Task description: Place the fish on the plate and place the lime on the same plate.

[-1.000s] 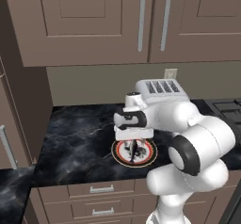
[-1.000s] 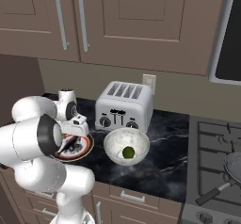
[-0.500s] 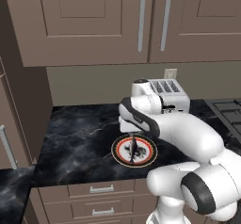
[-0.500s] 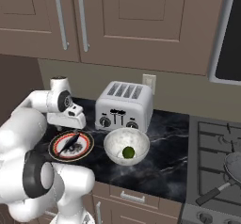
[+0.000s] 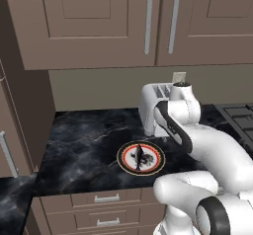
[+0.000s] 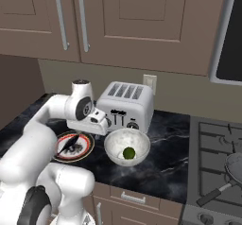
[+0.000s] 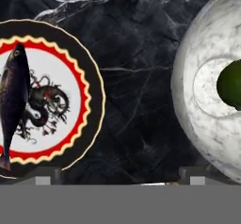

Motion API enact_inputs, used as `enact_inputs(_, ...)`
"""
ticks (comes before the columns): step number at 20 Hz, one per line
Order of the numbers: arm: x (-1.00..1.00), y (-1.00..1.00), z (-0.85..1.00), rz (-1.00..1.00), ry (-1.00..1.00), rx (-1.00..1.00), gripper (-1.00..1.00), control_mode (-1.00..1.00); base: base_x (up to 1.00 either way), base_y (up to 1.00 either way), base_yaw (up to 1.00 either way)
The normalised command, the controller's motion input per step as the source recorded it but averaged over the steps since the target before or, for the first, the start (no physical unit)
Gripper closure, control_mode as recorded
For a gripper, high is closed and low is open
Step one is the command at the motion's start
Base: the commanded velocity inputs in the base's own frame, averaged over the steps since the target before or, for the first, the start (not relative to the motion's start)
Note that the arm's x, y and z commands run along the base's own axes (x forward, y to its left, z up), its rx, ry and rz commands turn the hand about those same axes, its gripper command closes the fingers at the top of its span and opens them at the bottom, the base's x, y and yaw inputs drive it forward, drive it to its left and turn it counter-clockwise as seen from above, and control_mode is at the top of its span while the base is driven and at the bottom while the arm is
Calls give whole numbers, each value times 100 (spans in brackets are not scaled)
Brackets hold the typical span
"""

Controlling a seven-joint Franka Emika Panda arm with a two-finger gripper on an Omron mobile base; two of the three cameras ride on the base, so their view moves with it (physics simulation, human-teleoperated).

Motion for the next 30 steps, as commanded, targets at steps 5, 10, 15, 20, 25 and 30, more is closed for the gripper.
enact_inputs(5,-5,-93,46,-13,0,8,-100,-100,0,0,0)
enact_inputs(10,5,-91,7,-13,6,4,-100,-100,0,0,0)
enact_inputs(15,27,-60,-19,-4,9,1,-100,-100,0,0,0)
enact_inputs(20,30,-6,-13,0,2,0,-100,-100,0,0,0)
enact_inputs(25,16,1,0,2,-1,-1,-100,-100,0,0,0)
enact_inputs(30,0,-11,-9,0,-4,0,-100,-100,0,0,0)
